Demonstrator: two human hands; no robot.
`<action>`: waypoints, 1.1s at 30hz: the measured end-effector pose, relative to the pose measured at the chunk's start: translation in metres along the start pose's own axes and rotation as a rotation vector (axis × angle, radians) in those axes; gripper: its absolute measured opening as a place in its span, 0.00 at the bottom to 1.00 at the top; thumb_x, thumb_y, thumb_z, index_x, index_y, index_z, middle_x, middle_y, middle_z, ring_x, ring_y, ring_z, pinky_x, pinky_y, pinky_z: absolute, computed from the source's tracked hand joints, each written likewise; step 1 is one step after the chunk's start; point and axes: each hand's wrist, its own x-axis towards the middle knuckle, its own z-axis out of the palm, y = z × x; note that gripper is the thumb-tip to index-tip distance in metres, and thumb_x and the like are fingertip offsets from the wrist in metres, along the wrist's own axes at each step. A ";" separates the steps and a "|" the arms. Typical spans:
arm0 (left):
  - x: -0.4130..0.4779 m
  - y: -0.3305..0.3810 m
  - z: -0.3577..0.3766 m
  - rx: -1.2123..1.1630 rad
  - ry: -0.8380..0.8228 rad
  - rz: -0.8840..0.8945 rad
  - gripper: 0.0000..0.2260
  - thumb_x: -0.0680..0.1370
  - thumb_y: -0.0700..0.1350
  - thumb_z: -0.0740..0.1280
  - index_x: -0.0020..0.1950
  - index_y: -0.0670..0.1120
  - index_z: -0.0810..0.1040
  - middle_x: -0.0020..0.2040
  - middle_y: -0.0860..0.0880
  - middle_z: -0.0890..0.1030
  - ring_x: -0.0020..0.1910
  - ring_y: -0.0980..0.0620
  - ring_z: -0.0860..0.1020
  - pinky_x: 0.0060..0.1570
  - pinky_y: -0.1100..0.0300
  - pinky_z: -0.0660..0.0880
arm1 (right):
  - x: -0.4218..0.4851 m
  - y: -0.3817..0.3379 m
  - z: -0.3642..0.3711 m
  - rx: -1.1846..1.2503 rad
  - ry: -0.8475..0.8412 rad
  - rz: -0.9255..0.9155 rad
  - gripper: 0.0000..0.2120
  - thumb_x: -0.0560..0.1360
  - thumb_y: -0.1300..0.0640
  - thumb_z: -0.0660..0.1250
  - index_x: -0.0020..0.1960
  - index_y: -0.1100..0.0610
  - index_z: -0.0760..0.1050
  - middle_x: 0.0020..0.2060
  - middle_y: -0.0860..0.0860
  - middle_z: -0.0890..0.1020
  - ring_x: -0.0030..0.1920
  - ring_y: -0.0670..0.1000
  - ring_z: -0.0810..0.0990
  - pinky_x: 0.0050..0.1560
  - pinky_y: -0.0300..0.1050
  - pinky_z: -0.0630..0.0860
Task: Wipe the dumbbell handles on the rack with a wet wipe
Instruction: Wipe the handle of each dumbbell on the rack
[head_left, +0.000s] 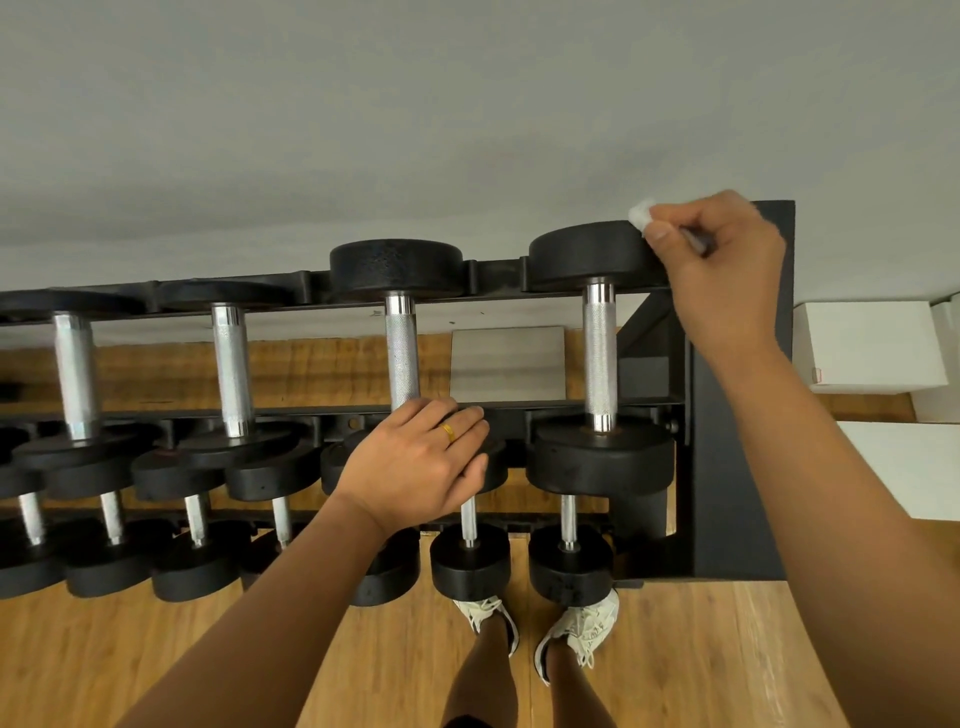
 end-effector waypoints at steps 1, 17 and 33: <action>0.000 0.000 0.000 -0.002 0.001 -0.001 0.18 0.83 0.51 0.60 0.60 0.43 0.85 0.59 0.45 0.85 0.57 0.45 0.82 0.58 0.47 0.79 | 0.007 -0.001 0.000 -0.003 -0.036 -0.030 0.05 0.77 0.56 0.71 0.52 0.54 0.83 0.47 0.49 0.81 0.48 0.40 0.78 0.52 0.32 0.73; -0.001 0.001 -0.001 -0.021 0.039 -0.017 0.19 0.85 0.51 0.58 0.61 0.42 0.85 0.59 0.44 0.85 0.58 0.44 0.82 0.58 0.48 0.79 | 0.063 -0.033 -0.008 -0.215 -0.664 -0.236 0.08 0.77 0.58 0.72 0.55 0.53 0.84 0.45 0.41 0.79 0.48 0.35 0.77 0.50 0.24 0.68; -0.002 0.001 0.001 -0.034 0.055 -0.033 0.18 0.85 0.50 0.58 0.62 0.43 0.84 0.59 0.44 0.85 0.58 0.45 0.82 0.60 0.48 0.78 | 0.089 -0.063 0.053 -0.490 -0.971 -0.284 0.06 0.76 0.56 0.71 0.51 0.52 0.85 0.52 0.47 0.81 0.55 0.47 0.77 0.56 0.41 0.71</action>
